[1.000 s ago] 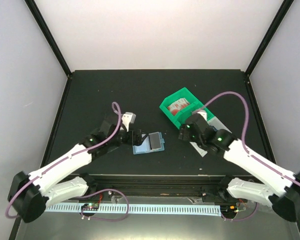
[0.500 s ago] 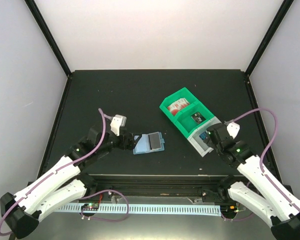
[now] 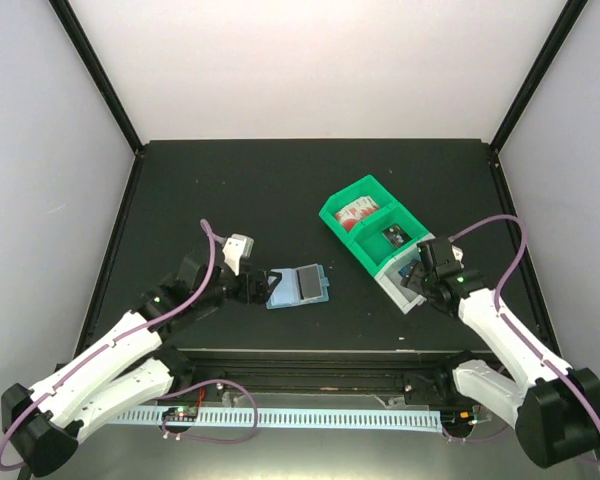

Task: Put the credit cards into the card holder
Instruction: Move the storage box to the center of the board.

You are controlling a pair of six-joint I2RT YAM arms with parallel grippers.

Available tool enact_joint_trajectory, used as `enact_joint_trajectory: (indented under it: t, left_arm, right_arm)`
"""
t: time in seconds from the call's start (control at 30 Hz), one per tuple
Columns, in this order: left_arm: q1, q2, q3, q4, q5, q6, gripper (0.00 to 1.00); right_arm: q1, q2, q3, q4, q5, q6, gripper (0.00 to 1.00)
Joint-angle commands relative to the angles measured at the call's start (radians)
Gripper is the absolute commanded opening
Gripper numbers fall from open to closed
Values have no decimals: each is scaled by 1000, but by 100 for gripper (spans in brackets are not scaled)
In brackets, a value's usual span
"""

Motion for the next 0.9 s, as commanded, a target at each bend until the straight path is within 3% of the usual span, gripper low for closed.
enact_joint_trajectory:
  t: [0.0,0.2,0.33,0.43,0.57,0.7,0.87]
  left_arm:
    - [3,-29,13,-51,-38,25,99]
    - [5,-47,4,-42,-24,-1,99]
    - [6,-49,4,-52,1,-18,99]
    - [5,-60,-1,-45,17,-21,99]
    - [7,-68,-14,-14,37,-45,99]
    - [7,-72,-22,59,82,-60,99]
    - [6,-44,-19,93,90,-84,99]
  right_arm:
    - [-7,59,62,96,-105,-125,78]
    - [-7,139,127,120,-72,-211,77]
    - [-9,224,170,180,-163,-283,77]
    - [-7,247,214,121,-168,-313,76]
    - [-9,106,271,-53,-91,-366,80]
    - [-9,-12,331,-60,-166,-458,83]
    - [-8,185,456,-30,-310,-665,80]
